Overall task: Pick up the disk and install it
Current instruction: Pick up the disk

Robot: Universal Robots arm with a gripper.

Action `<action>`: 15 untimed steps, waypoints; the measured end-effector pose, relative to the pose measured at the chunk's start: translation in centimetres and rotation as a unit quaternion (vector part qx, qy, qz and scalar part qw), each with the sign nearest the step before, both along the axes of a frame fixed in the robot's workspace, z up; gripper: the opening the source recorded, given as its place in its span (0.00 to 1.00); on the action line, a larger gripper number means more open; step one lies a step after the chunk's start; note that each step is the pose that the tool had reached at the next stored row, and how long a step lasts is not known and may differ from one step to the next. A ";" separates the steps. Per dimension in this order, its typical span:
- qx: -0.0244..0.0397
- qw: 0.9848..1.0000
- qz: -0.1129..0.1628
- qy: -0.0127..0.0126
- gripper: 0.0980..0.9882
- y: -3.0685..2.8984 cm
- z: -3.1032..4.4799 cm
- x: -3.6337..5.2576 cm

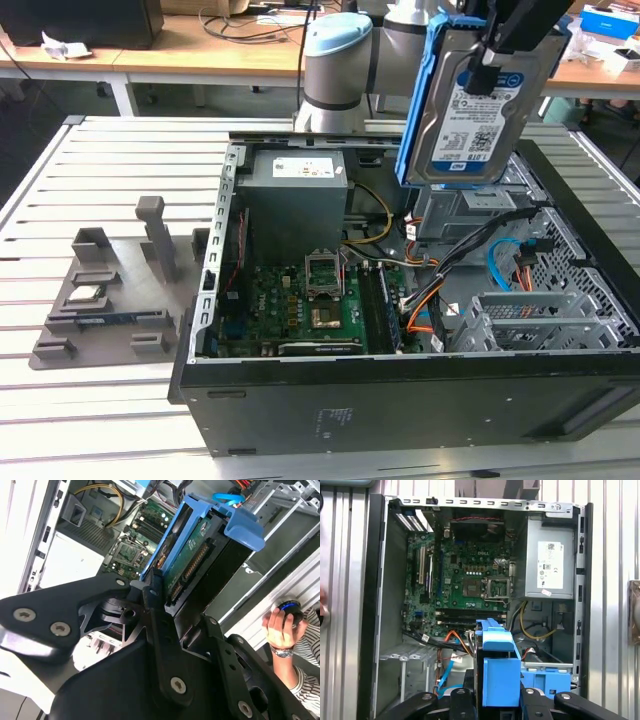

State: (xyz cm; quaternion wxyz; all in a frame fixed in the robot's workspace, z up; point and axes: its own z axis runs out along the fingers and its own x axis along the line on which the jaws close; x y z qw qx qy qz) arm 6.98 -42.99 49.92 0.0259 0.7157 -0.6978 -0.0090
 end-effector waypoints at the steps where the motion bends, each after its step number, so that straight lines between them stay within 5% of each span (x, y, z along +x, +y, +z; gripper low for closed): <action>1: 0.000 1.000 0.000 0.000 0.30 -0.20 0.00 0.00; 12: -0.003 1.000 0.000 0.000 0.30 -2.65 -0.01 0.00; 15: -0.005 1.000 0.000 0.000 0.30 -4.13 -0.01 0.00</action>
